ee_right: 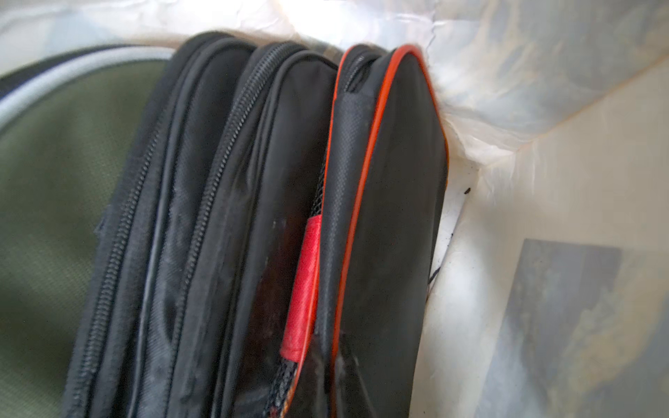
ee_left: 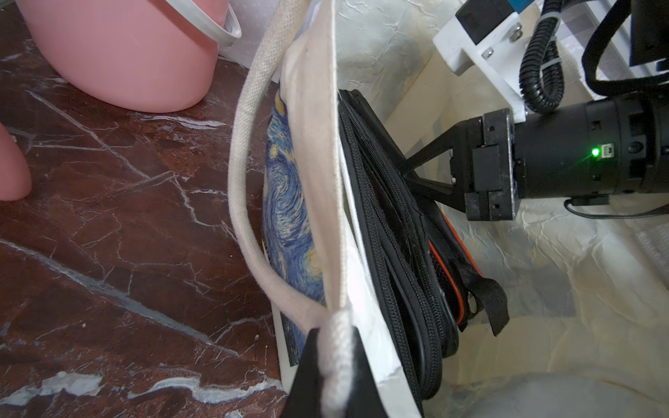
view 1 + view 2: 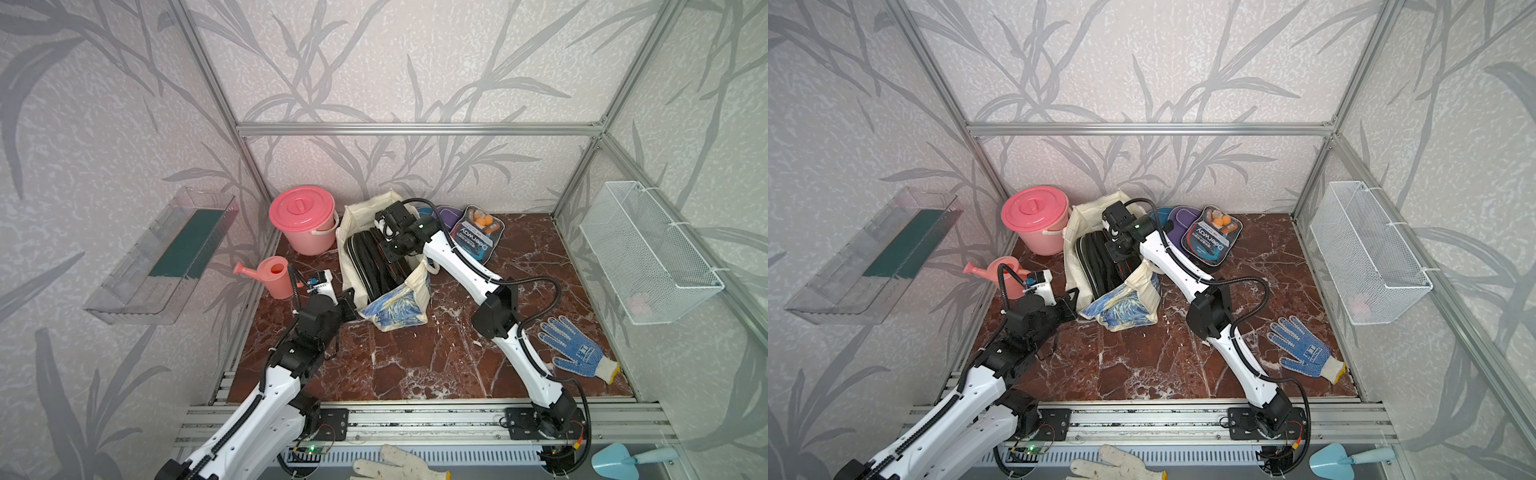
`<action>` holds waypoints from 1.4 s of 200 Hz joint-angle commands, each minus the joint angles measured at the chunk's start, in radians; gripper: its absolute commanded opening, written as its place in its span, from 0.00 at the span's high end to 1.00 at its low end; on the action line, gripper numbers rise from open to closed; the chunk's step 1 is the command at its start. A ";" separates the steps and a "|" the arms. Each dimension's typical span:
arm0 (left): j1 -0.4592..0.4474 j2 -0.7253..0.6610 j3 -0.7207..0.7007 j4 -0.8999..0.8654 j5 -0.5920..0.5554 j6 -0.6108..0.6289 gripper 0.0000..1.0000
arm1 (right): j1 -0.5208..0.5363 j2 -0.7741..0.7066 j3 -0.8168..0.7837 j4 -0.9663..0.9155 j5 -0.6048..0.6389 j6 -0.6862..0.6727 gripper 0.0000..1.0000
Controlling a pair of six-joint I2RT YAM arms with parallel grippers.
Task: Remove the ping pong set from the canvas bag
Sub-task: Pick up the ping pong set from the canvas bag.
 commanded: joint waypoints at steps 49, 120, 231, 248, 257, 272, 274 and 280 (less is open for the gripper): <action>-0.003 -0.005 0.006 -0.032 0.000 0.014 1.00 | -0.030 -0.093 0.025 -0.082 -0.023 0.003 1.00; -0.002 -0.062 0.050 -0.121 -0.093 0.031 1.00 | -0.048 -0.212 0.037 -0.066 -0.150 0.063 1.00; -0.001 -0.013 0.123 -0.170 -0.110 0.041 1.00 | -0.140 -0.386 0.021 0.032 -0.386 0.186 1.00; -0.002 -0.006 0.129 -0.169 -0.111 0.043 1.00 | -0.170 -0.434 -0.025 0.093 -0.433 0.223 1.00; -0.002 -0.002 0.131 -0.169 -0.110 0.046 1.00 | -0.186 -0.459 -0.053 0.129 -0.455 0.245 1.00; -0.002 0.005 0.130 -0.166 -0.111 0.044 1.00 | -0.221 -0.498 -0.095 0.194 -0.507 0.291 1.00; -0.002 0.006 0.130 -0.165 -0.110 0.044 1.00 | -0.226 -0.502 -0.101 0.201 -0.513 0.297 1.00; 0.000 0.008 0.130 -0.162 -0.109 0.044 1.00 | -0.238 -0.515 -0.115 0.225 -0.530 0.313 1.00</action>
